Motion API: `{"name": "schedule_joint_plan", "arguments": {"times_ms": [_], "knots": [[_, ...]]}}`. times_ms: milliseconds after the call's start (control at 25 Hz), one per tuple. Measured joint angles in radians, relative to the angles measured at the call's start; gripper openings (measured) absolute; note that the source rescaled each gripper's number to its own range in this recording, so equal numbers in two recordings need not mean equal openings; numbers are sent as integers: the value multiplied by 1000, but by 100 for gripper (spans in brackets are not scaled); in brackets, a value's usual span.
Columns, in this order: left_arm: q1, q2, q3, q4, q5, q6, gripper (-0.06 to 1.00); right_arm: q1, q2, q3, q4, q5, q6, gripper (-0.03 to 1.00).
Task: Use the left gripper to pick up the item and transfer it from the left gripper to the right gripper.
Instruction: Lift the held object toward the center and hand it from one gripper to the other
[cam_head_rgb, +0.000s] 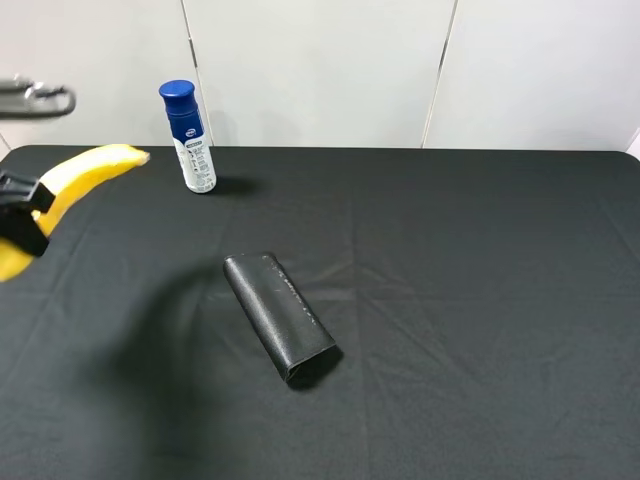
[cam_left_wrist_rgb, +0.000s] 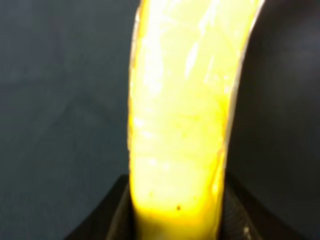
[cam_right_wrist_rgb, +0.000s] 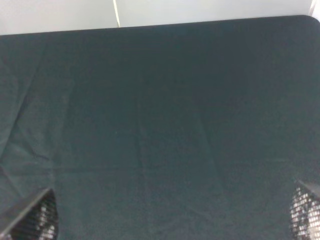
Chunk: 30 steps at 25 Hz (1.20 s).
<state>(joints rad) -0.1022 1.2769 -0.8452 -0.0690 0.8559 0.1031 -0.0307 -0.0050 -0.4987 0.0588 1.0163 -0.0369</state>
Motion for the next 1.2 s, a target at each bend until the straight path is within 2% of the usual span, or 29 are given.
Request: {"name": "schedule_joint_plan", "arguments": {"times_ms": [320,680,880,1200], "knots": [[-172,20,-128,-1,53,107,0,0,0,0,-1,0,0,100],[-364,228,-262,-1,107,217,0,0,0,0,5,0,0,100],[-459,307,-329,-1,93,276,0,0,0,0,33,0,7,100],[-573,344,-337,-1,4,361,0,0,4,0,31,-5,92,100]]}}
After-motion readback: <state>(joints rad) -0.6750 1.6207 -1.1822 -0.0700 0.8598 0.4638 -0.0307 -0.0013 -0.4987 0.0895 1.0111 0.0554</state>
